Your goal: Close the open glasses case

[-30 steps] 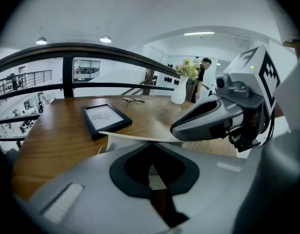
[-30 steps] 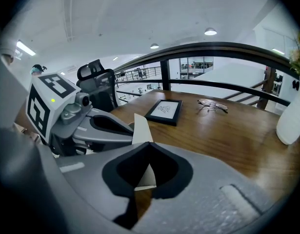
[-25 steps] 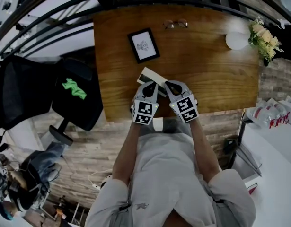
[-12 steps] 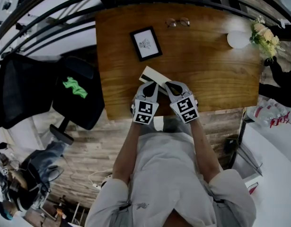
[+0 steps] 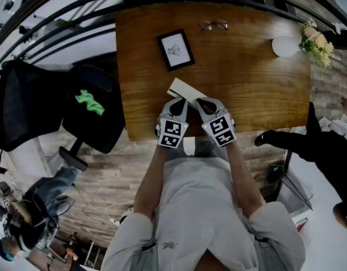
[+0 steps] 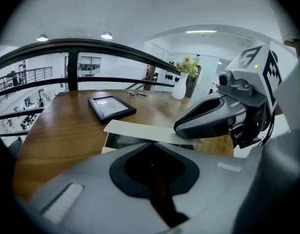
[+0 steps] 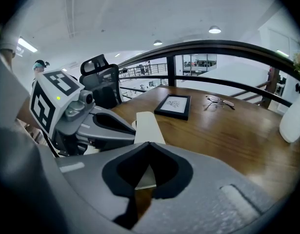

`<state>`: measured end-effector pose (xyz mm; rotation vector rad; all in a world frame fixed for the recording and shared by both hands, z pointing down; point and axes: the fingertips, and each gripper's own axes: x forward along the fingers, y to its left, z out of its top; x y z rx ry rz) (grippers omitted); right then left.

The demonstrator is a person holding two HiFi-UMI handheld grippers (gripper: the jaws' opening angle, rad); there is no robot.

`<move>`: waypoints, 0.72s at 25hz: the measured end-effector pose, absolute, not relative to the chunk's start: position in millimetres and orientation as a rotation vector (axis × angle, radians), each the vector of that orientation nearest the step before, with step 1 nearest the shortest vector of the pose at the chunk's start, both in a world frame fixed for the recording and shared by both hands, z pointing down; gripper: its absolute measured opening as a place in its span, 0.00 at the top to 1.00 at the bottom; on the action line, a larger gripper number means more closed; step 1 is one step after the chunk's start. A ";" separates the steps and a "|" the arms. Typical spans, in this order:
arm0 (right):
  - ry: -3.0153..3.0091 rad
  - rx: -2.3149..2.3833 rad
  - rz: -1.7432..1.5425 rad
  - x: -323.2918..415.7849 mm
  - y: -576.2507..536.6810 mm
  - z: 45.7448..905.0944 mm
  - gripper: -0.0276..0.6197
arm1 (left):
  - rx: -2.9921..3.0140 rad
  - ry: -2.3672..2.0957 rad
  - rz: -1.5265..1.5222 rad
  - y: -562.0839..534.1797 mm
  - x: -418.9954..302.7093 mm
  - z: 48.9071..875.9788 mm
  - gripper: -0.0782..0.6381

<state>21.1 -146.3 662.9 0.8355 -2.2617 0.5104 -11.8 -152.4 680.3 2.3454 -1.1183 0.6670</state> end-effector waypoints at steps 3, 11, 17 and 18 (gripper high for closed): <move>-2.261 0.825 0.510 20.3 -144.7 665.3 0.95 | 2.333 -1.120 0.672 -150.6 -13.0 683.3 0.86; -2.257 0.804 0.507 17.1 -139.5 669.8 0.95 | 2.309 -1.121 0.697 -144.3 -15.8 688.6 0.86; -2.255 0.788 0.508 14.0 -136.1 673.9 0.95 | 2.290 -1.118 0.727 -140.8 -18.6 693.4 0.86; -2.254 0.786 0.509 13.3 -135.2 674.6 0.95 | 2.288 -1.117 0.733 -140.0 -19.0 694.1 0.86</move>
